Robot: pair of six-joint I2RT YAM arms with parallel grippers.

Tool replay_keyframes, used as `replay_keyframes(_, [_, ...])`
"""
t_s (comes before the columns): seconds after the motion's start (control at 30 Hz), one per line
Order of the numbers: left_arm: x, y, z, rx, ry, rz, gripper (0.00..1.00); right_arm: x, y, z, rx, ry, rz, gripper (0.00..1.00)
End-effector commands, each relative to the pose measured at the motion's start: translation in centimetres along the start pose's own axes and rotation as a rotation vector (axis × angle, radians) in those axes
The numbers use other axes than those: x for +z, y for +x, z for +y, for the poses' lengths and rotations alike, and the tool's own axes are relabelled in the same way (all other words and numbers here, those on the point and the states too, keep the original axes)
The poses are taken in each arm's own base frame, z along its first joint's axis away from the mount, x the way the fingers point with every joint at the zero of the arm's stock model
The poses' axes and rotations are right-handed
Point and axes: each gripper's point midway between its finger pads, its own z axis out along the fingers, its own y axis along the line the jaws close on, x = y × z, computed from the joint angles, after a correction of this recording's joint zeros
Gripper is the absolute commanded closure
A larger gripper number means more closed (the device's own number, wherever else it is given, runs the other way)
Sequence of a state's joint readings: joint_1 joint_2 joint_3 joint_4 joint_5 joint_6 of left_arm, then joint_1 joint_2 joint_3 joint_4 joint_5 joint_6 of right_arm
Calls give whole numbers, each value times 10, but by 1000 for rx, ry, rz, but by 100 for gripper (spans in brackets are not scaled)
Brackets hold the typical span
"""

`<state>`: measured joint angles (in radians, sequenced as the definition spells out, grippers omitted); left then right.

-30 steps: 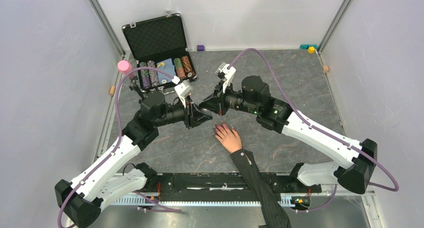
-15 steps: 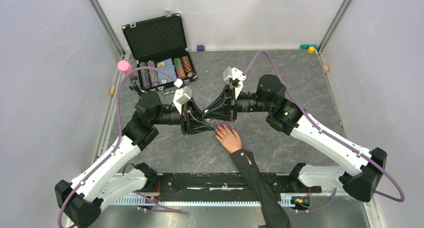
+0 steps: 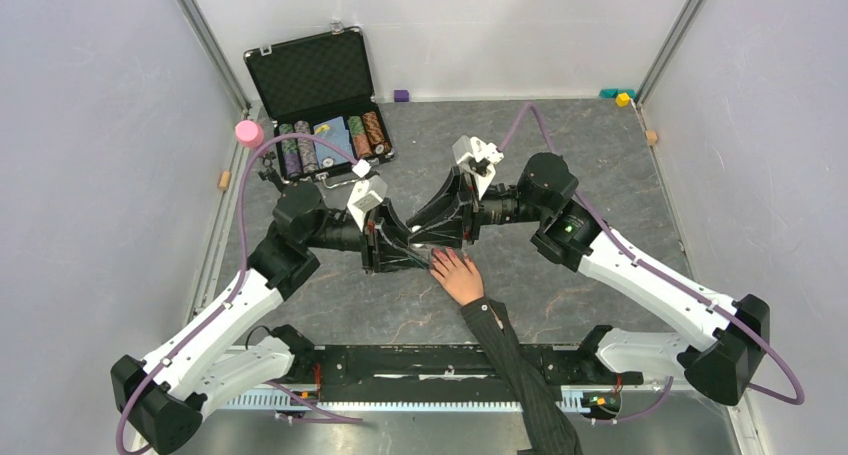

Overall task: Paint the nails
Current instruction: Unscrew the nail polish bottle.

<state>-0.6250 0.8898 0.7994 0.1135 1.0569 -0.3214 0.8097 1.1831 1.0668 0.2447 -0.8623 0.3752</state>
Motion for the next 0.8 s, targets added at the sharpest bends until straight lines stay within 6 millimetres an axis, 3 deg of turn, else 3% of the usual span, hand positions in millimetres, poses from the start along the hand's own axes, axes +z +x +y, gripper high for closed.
replay_keyframes(0.0, [-1,2,-12,-18,31,18,98,-8,-38,-18,-148,128,-90,51])
replay_keyframes(0.13, [-4,-2,-2,18,-54,-1,98,-20,-35,-42,-136,270,-87,34])
replay_keyframes(0.3, [-9,-8,18,44,-198,-42,98,-26,-38,-44,-119,302,-119,27])
replay_keyframes(0.5, [-20,-8,50,21,-402,-56,98,-32,-49,-41,-102,328,-186,26])
replay_keyframes(0.77, [-35,-2,80,-33,-593,-54,98,-45,-30,-83,32,575,-135,34])
